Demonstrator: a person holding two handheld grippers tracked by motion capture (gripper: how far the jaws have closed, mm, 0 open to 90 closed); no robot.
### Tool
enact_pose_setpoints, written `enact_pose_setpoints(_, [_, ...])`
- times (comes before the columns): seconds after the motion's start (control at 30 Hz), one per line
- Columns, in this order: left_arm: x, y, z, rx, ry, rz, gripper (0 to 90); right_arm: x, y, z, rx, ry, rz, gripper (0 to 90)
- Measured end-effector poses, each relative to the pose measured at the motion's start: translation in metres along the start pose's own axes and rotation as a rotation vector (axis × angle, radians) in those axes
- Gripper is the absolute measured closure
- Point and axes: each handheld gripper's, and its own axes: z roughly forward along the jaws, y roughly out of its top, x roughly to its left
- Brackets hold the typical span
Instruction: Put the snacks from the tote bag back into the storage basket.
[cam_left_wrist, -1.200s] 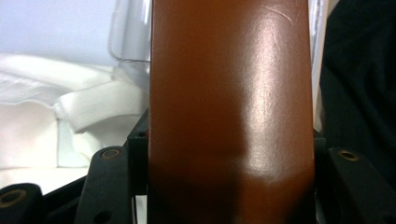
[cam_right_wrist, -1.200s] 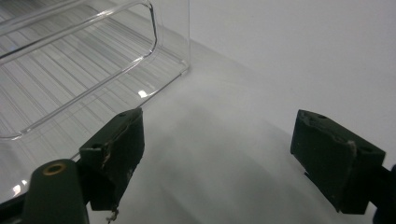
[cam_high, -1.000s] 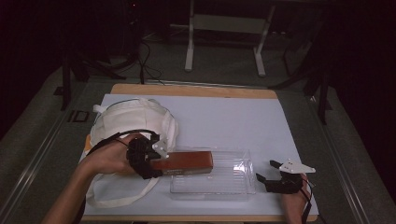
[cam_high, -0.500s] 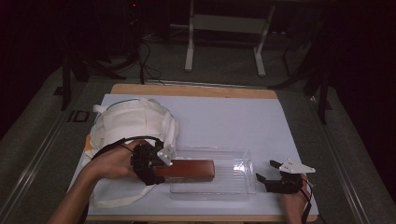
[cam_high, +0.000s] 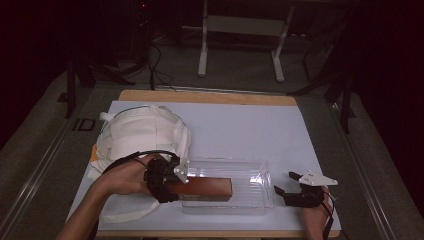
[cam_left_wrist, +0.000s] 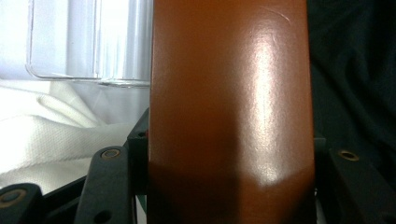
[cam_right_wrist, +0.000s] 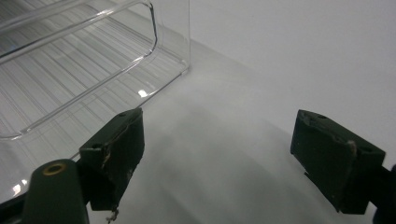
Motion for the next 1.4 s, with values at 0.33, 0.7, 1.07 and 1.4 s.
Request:
enact_pose_setpoints(0.33, [-0.005, 0.007, 0.004, 0.010, -0.005, 0.021, 43.7, 0.000, 0.000, 0.000, 0.001, 0.000, 0.000, 17.5])
enact_pose_setpoints(0.7, [-0.010, 0.021, 0.005, 0.022, -0.004, 0.047, 43.5, 0.000, 0.000, 0.000, 0.006, 0.001, 0.000, 17.5])
enact_pose_setpoints(1.07, [-0.012, 0.035, 0.007, 0.043, 0.021, 0.074, 43.2, 0.000, 0.000, 0.000, 0.009, 0.002, 0.002, 17.5])
enact_pose_setpoints(1.4, [-0.012, 0.047, 0.011, 0.058, 0.033, 0.092, 42.9, 0.000, 0.000, 0.000, 0.009, 0.004, 0.004, 17.5])
